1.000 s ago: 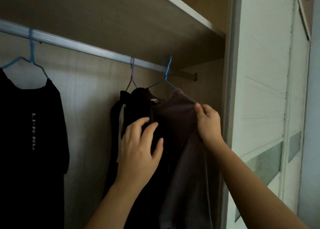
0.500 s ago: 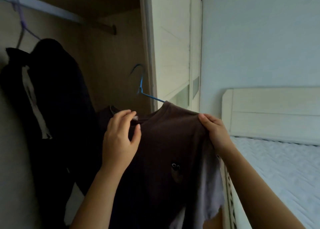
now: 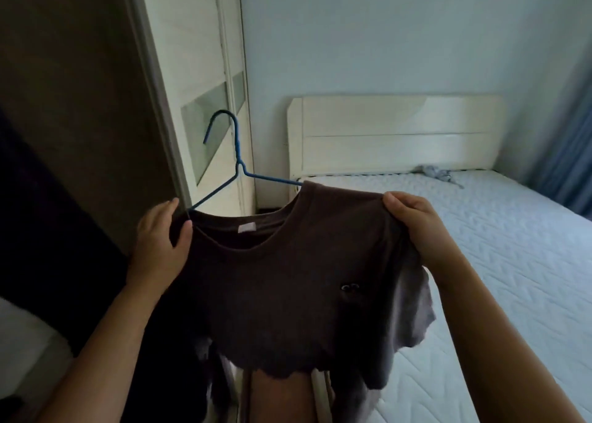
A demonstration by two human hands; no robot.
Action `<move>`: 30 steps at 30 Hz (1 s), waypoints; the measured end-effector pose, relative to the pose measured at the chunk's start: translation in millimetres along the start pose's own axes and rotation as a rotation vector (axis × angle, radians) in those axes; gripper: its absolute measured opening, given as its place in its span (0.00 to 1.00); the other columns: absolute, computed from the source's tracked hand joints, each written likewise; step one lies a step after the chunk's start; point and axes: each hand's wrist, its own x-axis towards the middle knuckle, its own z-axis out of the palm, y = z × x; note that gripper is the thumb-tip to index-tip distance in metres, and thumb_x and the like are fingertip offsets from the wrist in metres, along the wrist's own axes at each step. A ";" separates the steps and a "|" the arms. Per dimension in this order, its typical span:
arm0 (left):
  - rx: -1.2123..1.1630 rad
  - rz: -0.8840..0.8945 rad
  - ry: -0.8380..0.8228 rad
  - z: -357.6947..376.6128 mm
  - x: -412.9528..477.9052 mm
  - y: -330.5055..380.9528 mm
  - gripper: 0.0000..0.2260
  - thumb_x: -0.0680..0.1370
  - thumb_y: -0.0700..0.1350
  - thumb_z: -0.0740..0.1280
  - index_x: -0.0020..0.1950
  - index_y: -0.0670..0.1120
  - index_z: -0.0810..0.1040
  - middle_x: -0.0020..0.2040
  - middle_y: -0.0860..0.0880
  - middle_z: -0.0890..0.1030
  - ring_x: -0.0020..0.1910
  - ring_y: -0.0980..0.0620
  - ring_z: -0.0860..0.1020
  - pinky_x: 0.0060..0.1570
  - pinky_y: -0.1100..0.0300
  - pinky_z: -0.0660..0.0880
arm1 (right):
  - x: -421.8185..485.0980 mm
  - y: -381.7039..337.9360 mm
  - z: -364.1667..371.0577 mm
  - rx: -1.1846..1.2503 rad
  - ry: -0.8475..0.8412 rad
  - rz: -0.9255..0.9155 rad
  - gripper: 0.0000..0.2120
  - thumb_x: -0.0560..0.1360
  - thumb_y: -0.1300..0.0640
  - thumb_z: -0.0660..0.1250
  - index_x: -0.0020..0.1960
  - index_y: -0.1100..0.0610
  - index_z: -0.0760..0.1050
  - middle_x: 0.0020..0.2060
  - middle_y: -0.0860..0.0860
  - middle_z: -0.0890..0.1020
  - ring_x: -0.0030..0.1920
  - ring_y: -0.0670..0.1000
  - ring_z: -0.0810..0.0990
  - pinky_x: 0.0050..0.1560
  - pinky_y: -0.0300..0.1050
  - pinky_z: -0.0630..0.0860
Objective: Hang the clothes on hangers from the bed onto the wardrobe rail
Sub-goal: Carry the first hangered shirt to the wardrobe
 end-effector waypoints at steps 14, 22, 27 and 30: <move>-0.290 -0.034 -0.154 54.6 -68.7 57.7 0.07 0.77 0.40 0.62 0.47 0.36 0.75 0.39 0.44 0.75 0.41 0.48 0.72 0.34 0.69 0.66 | -127.6 1.6 -94.7 -0.201 0.279 0.116 0.12 0.73 0.51 0.65 0.31 0.49 0.78 0.27 0.42 0.76 0.29 0.39 0.73 0.35 0.32 0.71; -0.251 0.113 -0.128 55.0 -110.9 85.9 0.07 0.76 0.43 0.64 0.46 0.39 0.77 0.39 0.41 0.80 0.38 0.46 0.74 0.38 0.56 0.67 | -183.0 29.7 -136.8 -0.741 0.305 0.269 0.11 0.77 0.57 0.61 0.37 0.53 0.75 0.34 0.52 0.78 0.36 0.49 0.74 0.40 0.41 0.69; -0.235 0.226 -0.107 43.8 -125.0 99.8 0.07 0.75 0.44 0.67 0.44 0.39 0.79 0.38 0.41 0.82 0.37 0.42 0.78 0.36 0.56 0.70 | -211.4 33.6 -132.1 -0.842 0.377 0.306 0.07 0.76 0.58 0.62 0.41 0.58 0.75 0.34 0.52 0.77 0.36 0.51 0.73 0.37 0.42 0.68; -0.226 0.270 -0.130 46.0 -133.7 106.8 0.07 0.73 0.44 0.69 0.43 0.40 0.80 0.36 0.42 0.82 0.35 0.41 0.78 0.34 0.57 0.70 | -228.3 41.2 -130.5 -0.836 0.477 0.320 0.07 0.76 0.58 0.63 0.40 0.59 0.73 0.34 0.53 0.76 0.38 0.53 0.73 0.43 0.43 0.66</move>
